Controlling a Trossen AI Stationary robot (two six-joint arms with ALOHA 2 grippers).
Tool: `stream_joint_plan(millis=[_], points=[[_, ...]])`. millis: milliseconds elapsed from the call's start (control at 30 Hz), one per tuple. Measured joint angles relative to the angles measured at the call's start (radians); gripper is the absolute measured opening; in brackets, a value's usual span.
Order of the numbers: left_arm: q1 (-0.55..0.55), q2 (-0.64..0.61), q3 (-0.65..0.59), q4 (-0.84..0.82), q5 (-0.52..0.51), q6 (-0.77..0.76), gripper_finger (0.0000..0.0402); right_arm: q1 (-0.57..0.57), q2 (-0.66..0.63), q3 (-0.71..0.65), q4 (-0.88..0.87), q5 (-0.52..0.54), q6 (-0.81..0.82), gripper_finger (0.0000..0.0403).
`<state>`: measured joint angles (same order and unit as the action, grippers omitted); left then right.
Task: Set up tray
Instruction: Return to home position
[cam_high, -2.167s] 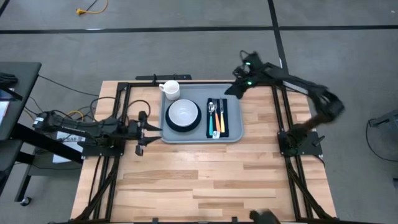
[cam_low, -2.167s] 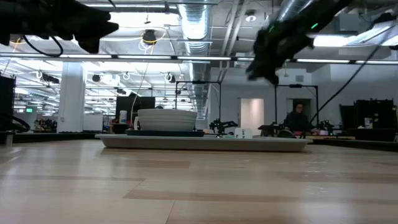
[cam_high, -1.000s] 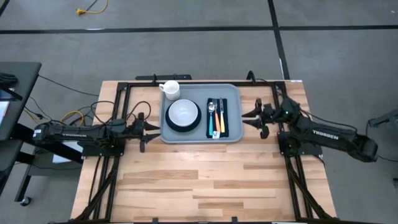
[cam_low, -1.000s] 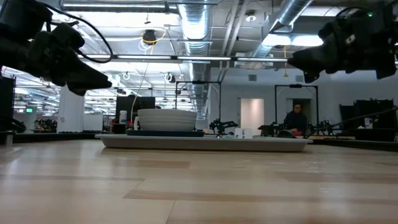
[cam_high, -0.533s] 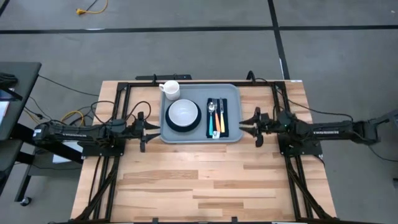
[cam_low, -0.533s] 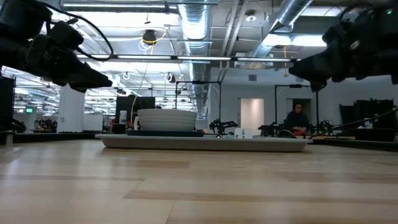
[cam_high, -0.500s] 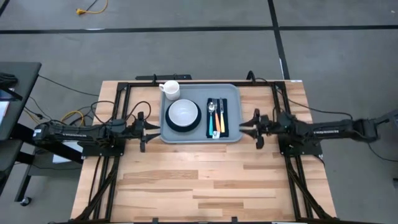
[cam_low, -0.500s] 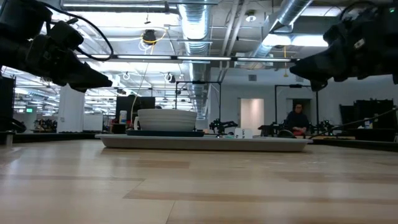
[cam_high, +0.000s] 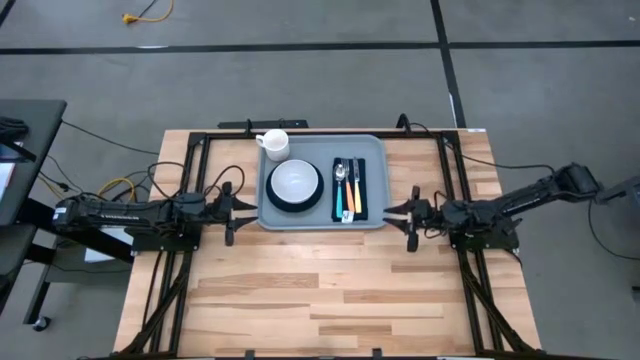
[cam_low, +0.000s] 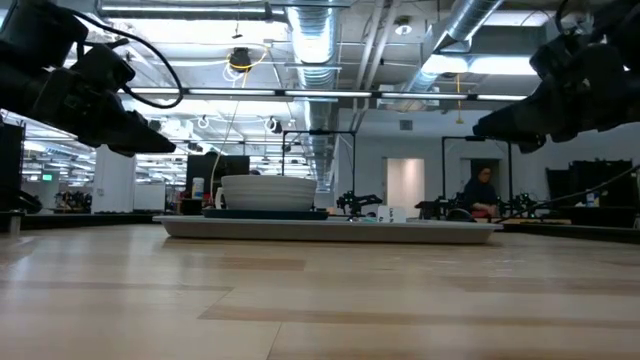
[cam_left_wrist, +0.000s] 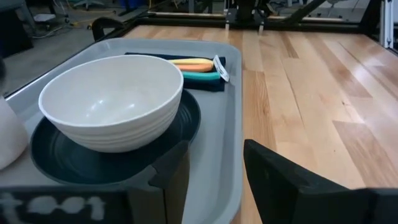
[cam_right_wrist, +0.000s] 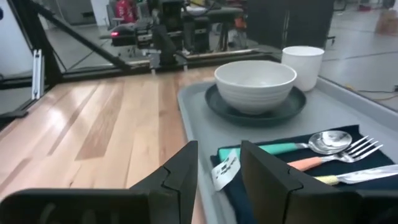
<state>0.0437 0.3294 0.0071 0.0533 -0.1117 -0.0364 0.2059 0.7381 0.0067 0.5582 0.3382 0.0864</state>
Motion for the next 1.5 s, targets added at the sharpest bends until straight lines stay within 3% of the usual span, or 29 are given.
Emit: stream_joint_plan(millis=[1500], points=[[0.000, 0.000, 0.000, -0.002, -0.001, -0.012, 0.0142, 0.011, 0.022, -0.002, -0.005, 0.000, 0.001, 0.0113]])
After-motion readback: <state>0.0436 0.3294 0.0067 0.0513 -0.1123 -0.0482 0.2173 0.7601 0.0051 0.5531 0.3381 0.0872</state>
